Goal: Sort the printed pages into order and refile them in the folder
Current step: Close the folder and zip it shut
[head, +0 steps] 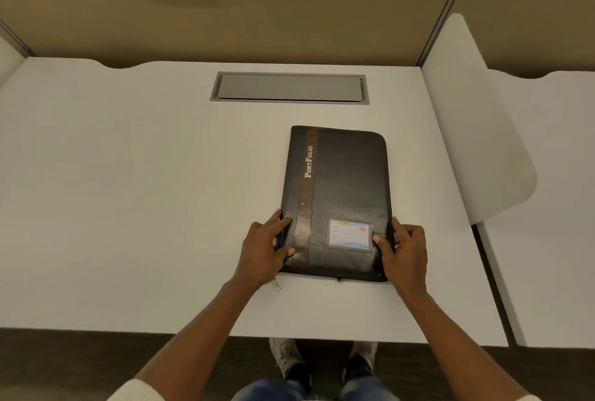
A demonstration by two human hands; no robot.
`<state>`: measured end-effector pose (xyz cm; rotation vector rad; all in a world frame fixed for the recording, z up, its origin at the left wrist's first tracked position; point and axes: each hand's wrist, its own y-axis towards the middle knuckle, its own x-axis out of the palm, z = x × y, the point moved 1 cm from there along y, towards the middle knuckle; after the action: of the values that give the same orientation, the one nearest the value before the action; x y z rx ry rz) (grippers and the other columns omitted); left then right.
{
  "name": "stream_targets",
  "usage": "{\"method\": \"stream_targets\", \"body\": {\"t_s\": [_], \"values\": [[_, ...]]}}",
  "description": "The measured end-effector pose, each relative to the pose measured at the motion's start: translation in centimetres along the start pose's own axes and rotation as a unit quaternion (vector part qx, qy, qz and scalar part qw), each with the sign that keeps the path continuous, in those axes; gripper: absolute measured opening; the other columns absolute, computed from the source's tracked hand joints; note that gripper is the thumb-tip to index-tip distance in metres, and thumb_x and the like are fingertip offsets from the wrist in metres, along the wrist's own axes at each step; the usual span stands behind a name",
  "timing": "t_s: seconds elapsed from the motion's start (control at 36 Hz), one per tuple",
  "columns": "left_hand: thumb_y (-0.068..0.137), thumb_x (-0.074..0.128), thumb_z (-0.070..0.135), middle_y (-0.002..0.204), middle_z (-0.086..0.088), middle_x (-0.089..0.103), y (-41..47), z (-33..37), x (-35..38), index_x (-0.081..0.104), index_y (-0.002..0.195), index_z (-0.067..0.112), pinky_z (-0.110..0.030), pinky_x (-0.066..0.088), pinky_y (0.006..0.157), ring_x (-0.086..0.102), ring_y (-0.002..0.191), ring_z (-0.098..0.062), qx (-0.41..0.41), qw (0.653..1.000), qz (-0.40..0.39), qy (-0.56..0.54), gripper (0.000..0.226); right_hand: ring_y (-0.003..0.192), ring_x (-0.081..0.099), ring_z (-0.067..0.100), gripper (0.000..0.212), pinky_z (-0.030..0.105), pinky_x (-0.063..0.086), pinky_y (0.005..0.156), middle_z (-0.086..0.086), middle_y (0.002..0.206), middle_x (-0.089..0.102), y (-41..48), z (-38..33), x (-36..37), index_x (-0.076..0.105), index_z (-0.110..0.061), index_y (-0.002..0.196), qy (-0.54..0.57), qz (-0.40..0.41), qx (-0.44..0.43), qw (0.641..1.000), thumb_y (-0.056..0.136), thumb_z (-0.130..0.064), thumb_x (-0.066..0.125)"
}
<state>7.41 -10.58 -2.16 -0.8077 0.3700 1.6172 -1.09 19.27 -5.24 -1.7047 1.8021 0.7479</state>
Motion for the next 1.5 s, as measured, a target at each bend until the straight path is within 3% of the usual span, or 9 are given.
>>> {"method": "stream_targets", "body": {"t_s": [0.42,0.67,0.81,0.92,1.08,1.17,1.28,1.33,1.5], "values": [[0.094,0.079,0.028,0.169,0.011,0.03,-0.4,-0.1,0.8,0.043,0.16,0.028,-0.037,0.045,0.104,0.047,0.125,-0.02,0.019,0.999,0.01,0.033,0.076,0.098,0.041,0.011,0.063,0.033,0.052,0.069,0.01,0.121,0.048,0.1,0.1,0.8,0.046,-0.011,0.155,-0.108,0.008,-0.022,0.994,0.099,-0.023,0.071],[0.094,0.08,0.029,0.17,0.009,0.031,-0.9,0.1,1.4,0.041,0.161,0.029,-0.041,0.044,0.11,0.047,0.13,-0.021,0.007,1.0,0.016,0.025,0.077,0.104,0.053,0.029,0.063,0.036,0.053,0.065,0.018,0.122,0.048,0.4,0.4,0.4,0.044,-0.006,0.157,-0.148,0.01,-0.066,0.987,0.1,-0.022,0.069],[0.093,0.081,0.026,0.158,0.004,0.052,-1.7,-0.9,1.5,0.048,0.156,0.031,-0.046,0.056,0.1,0.059,0.116,-0.02,0.004,0.999,0.035,-0.023,0.071,0.107,0.053,0.03,0.061,0.043,0.058,0.071,0.017,0.124,0.048,0.6,0.3,0.4,0.044,-0.009,0.157,-0.137,0.004,-0.054,0.989,0.103,-0.028,0.064],[0.094,0.08,0.022,0.143,0.007,0.063,-3.3,-1.3,0.8,0.06,0.145,0.024,-0.027,0.059,0.086,0.065,0.091,-0.003,-0.003,0.996,0.055,-0.063,0.056,0.113,0.055,0.037,0.061,0.049,0.059,0.08,0.022,0.129,0.052,-0.4,-0.7,-0.2,0.047,-0.003,0.153,-0.15,0.02,-0.045,0.988,0.101,-0.029,0.066],[0.095,0.078,0.018,0.127,0.013,0.068,-6.7,-3.0,-0.5,0.069,0.116,0.033,-0.031,0.062,0.084,0.066,0.095,-0.003,0.007,0.996,0.079,-0.05,0.027,0.121,0.051,0.037,0.05,0.044,0.043,0.091,0.021,0.138,0.052,-5.8,-3.5,-0.9,0.059,-0.005,0.137,-0.184,0.08,-0.148,0.968,0.09,-0.014,0.073],[0.094,0.079,0.024,0.123,0.014,0.066,-7.7,-4.1,-1.0,0.072,0.117,0.027,-0.031,0.058,0.09,0.062,0.106,-0.006,0.032,0.996,0.079,0.001,0.024,0.125,0.052,0.036,0.041,0.043,0.048,0.096,0.019,0.137,0.053,-8.7,-4.6,0.1,0.066,-0.006,0.128,-0.145,0.047,-0.186,0.971,0.088,-0.008,0.072],[0.088,0.083,0.041,0.122,0.015,0.059,-8.2,-4.7,-1.5,0.071,0.121,0.028,-0.021,0.051,0.089,0.051,0.113,-0.004,0.071,0.995,0.029,0.069,0.037,0.108,0.057,0.021,0.023,0.034,0.057,0.079,0.006,0.118,0.056,-12.0,-5.8,2.3,0.071,-0.011,0.114,-0.07,-0.03,-0.227,0.971,0.092,-0.015,0.073],[0.088,0.083,0.041,0.119,0.015,0.058,-8.4,-4.8,-1.3,0.072,0.12,0.029,-0.023,0.052,0.086,0.051,0.109,-0.004,0.083,0.991,0.02,0.1,0.036,0.1,0.056,0.014,0.018,0.027,0.055,0.07,0.0,0.112,0.055,-13.2,-6.6,3.6,0.07,-0.014,0.11,-0.06,-0.065,-0.238,0.967,0.095,-0.023,0.071],[0.093,0.079,0.023,0.099,0.013,0.059,-8.3,-4.8,-0.5,0.075,0.103,0.024,-0.033,0.056,0.069,0.051,0.093,-0.007,0.086,0.988,0.08,0.105,0.011,0.091,0.059,0.013,0.034,0.024,0.053,0.062,-0.002,0.103,0.06,-14.7,-8.9,7.4,0.072,-0.018,0.11,-0.099,-0.104,-0.257,0.956,0.096,-0.049,0.067]]}}
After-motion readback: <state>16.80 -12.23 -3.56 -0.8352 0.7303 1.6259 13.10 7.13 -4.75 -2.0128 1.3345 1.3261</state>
